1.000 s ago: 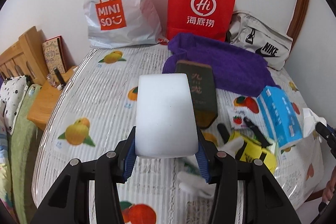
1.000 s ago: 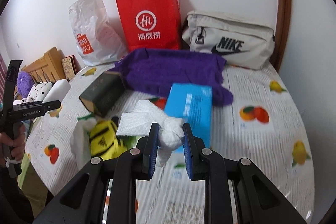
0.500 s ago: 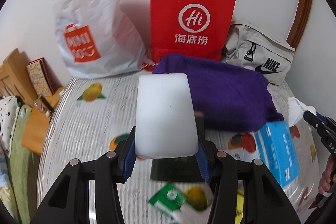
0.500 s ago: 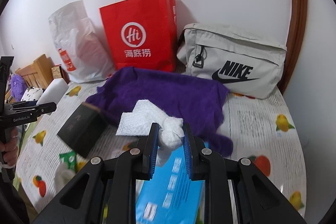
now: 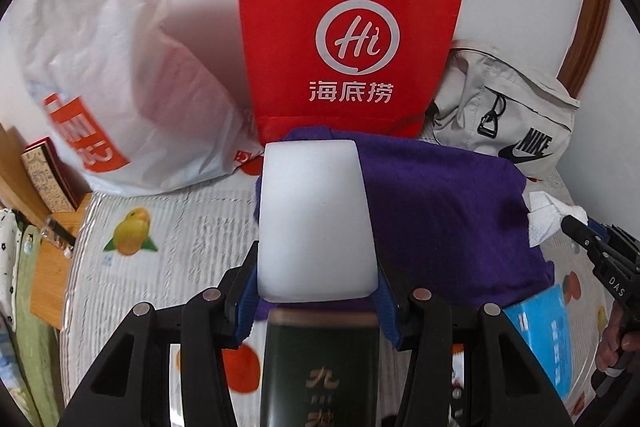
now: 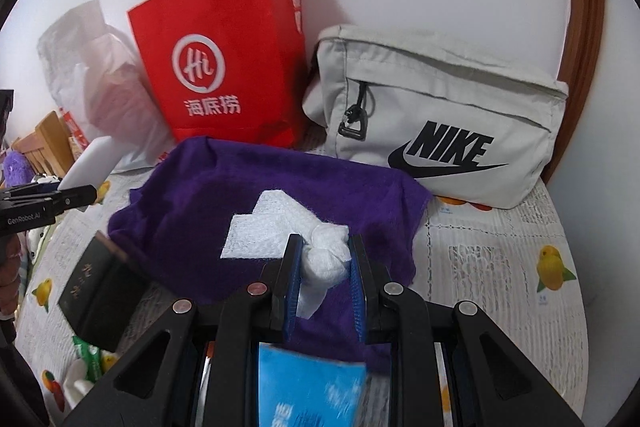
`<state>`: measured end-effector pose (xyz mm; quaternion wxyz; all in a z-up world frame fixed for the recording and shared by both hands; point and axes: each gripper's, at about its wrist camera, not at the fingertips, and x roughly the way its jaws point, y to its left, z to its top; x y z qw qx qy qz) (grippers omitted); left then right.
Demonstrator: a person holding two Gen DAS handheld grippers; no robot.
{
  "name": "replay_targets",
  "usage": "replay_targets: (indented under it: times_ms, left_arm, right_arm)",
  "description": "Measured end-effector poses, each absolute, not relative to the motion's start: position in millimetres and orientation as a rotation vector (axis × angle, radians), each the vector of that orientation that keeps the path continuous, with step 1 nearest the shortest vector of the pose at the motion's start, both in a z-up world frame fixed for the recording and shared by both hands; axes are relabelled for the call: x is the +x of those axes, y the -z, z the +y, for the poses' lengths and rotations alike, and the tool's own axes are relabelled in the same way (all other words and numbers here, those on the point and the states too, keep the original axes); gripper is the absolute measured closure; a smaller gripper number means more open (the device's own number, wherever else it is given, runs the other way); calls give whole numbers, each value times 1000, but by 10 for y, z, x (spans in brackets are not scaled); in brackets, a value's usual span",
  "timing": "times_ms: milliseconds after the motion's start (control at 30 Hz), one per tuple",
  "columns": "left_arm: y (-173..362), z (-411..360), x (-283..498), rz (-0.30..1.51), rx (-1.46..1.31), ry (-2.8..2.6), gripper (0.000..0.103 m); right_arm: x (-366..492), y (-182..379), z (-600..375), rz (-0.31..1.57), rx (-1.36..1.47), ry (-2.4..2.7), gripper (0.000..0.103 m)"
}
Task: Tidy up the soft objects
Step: 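Carry the sponge with the left tool while the right tool carries the tissue to the purple towel, then open the left tool to drop the sponge on the towel while the right tool releases the tissue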
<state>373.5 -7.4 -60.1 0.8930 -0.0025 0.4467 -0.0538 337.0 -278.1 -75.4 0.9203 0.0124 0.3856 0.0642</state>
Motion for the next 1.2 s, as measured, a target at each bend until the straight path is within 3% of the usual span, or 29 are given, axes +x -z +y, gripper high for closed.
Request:
replay_targets:
  times_ms: [600,967,1000,1067,1133,1200]
  left_arm:
    - [1189,-430,4735,1078,-2,178,55]
    - [1430,-604,4903,1131,47,146,54]
    - [1433,-619,4899,1133,52,146,52]
    - [1443,-635,4928,1139,61,149,35]
    - [1420,-649,4894,1130,55,158,28]
    - [1373,-645,4839,1124,59,148,28]
  right_arm:
    - [3906,1331,-2857,959,-1,-138,80]
    - [3954,1445,-2881,999,1,-149,79]
    - [3959,1438,-2876,997,5,-155,76]
    - [3950,1413,-2854,989,6,-172,64]
    - [3929,1381,-2831,975,-9,-179,39]
    - [3886,1335,-2804,960,-37,-178,35]
